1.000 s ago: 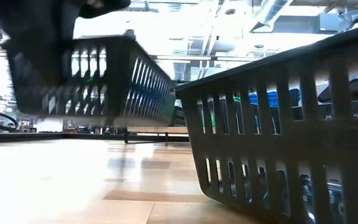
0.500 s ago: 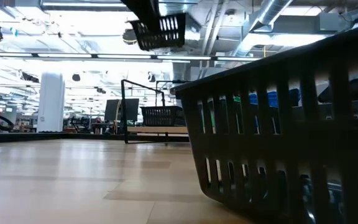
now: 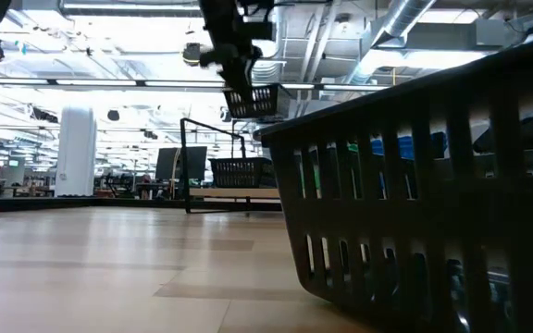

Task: Stack baskets on shelf by color
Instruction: Stack the left black bin on the black bin on the shelf

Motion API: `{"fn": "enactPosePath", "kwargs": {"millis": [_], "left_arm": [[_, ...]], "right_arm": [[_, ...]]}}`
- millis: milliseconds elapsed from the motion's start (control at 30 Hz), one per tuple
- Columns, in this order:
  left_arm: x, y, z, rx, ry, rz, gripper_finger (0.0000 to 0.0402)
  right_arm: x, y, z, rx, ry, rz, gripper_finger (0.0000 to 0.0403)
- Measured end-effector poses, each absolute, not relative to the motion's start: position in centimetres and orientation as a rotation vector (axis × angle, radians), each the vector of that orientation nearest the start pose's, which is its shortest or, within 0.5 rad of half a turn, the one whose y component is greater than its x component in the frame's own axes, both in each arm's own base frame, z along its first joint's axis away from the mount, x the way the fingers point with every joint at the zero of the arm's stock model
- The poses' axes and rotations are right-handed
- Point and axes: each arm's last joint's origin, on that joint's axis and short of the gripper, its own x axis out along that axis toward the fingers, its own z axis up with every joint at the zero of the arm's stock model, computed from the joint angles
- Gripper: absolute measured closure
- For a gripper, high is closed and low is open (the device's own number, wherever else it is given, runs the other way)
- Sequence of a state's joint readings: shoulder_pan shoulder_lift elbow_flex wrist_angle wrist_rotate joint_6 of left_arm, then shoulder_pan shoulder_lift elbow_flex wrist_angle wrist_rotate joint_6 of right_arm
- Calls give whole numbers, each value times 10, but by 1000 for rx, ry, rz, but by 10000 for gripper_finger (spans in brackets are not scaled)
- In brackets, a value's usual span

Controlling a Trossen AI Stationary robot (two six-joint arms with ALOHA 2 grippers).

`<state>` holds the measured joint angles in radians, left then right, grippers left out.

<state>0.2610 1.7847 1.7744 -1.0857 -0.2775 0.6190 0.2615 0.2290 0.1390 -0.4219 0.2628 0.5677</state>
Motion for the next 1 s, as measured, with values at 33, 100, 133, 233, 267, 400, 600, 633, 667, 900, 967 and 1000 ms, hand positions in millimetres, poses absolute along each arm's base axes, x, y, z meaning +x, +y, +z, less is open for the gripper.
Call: {"fn": "enactPosePath", "kwargs": {"millis": [33,100,133,233,267,400,600,633,667,900,967,1000], "left_arm": [[351,110,331,542,1206,118,401],[351,121,320,533,1187,106,401],[348,125,313,532,1206,87,401],[343,132,290,578,1265,38,401],[341,134,282,591,1279,26,401],[337,138,256,593,1309,18,401],[336,133,243,577,1302,-6,401],[337,132,243,574,1298,-7,401],[338,131,243,574,1294,-7,401],[338,128,243,552,1264,-85,401],[338,128,243,562,1261,-97,401],[338,128,243,566,1261,-103,401]], "right_arm": [[94,17,154,423,477,-141,352],[94,17,154,423,478,-141,352],[94,17,154,423,477,-141,352],[94,17,154,422,478,-141,352],[94,17,154,423,478,-141,352],[94,17,154,423,477,-141,352],[94,17,154,423,478,-141,352],[94,17,154,423,477,-141,352],[94,17,154,423,478,-141,352],[94,17,154,423,478,-141,352],[94,17,154,423,478,-141,352],[94,17,154,423,478,-141,352]]}}
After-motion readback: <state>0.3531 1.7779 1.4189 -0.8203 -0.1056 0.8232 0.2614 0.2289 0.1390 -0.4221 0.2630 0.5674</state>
